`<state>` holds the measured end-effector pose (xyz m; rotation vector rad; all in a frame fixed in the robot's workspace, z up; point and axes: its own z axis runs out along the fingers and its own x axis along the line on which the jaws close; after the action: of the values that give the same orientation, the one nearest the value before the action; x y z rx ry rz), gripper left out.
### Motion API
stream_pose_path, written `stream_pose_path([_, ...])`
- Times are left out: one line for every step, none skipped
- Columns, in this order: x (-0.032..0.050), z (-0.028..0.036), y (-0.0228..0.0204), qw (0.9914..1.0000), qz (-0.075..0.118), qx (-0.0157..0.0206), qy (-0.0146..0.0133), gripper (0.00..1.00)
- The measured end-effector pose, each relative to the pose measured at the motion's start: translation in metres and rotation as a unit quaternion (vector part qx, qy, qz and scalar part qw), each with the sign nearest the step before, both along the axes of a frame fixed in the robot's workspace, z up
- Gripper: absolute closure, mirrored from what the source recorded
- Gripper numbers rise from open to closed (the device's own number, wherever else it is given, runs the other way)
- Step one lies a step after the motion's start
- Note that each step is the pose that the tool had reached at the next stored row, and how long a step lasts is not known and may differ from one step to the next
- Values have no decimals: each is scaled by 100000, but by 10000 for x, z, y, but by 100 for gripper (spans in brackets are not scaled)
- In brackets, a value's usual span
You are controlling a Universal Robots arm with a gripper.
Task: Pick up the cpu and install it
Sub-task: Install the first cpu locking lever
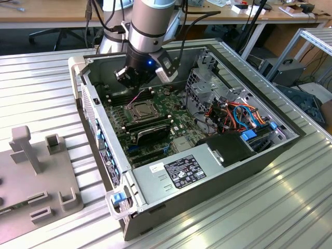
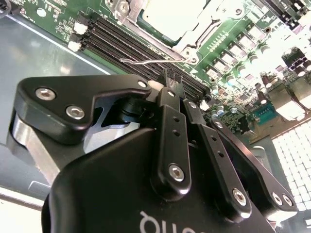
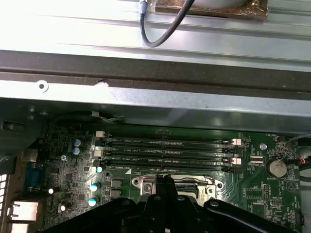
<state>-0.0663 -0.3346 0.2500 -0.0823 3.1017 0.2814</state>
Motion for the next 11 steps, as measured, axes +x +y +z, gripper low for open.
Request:
stream_pose_path([0,-24,0,100000,0,50,-20,89])
stream_pose_path([0,-33,1,100000,3,127,-21,89])
stream_pose_path([0,-41,3,100000,4,198,-26,89])
stream_pose_path([0,-50,4,100000,7,248,-21,89])
stream_pose_path([1,-59,5,100000,9,282,-21,89])
stream_pose_path([2,-77,9,99999,12,320,-24,89])
stream_pose_path([6,-91,12,99999,-1,330,-22,89])
stream_pose_path([10,-101,15,99999,-1,328,-18,89])
stream_pose_path([18,-113,18,99999,-5,328,-18,89])
stream_pose_path([24,-122,20,99999,-7,327,-18,89])
stream_pose_path([33,-135,26,99999,-11,317,-20,89])
